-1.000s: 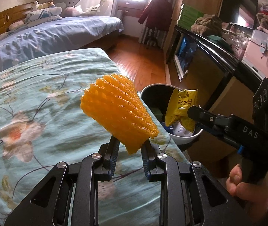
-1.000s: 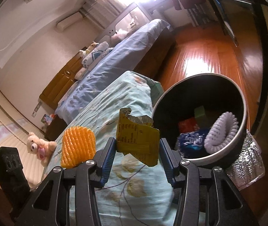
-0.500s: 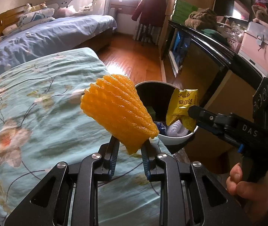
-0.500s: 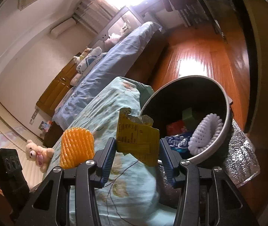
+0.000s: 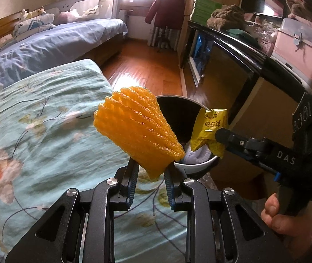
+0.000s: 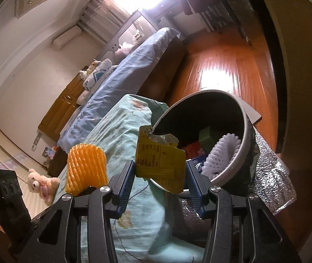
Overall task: Collect trash
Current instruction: 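Carry the orange foam sleeve and yellow packet over the trash bin with both tools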
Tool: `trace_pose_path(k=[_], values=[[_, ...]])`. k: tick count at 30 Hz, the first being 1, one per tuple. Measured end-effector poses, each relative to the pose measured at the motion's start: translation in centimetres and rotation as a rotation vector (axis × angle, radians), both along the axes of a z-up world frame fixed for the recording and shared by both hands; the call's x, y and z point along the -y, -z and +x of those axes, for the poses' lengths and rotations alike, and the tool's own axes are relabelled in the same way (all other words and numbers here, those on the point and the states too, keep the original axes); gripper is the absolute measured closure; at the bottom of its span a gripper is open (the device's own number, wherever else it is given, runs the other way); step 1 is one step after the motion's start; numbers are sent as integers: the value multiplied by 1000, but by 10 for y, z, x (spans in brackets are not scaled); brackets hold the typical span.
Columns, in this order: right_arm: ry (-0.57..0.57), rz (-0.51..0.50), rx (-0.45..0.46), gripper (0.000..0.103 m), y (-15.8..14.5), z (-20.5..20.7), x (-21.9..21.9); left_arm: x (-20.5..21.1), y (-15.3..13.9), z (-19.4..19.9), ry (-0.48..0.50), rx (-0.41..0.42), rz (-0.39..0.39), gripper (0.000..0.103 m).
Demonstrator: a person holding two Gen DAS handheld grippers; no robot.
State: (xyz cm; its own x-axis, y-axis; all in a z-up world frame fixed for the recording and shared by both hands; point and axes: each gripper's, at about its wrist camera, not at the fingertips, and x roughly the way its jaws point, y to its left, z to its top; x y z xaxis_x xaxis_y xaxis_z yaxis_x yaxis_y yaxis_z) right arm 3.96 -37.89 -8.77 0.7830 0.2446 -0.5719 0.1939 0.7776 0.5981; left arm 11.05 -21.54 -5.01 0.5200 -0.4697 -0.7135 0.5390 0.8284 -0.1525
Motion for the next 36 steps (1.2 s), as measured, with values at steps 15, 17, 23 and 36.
trace_pose_path(k=[15,17,23,36], values=[[39,4,-11,55,4,-3,15,19,1,1,27,2,9,82],[42,7,-14,55,5,-3,17,21,1,1,29,1,10,82],[48,8,-20,55,6,-3,17,25,3,2,34,-1,12,82],[61,3,-35,55,7,-1,21,35,7,8,49,-12,14,82]])
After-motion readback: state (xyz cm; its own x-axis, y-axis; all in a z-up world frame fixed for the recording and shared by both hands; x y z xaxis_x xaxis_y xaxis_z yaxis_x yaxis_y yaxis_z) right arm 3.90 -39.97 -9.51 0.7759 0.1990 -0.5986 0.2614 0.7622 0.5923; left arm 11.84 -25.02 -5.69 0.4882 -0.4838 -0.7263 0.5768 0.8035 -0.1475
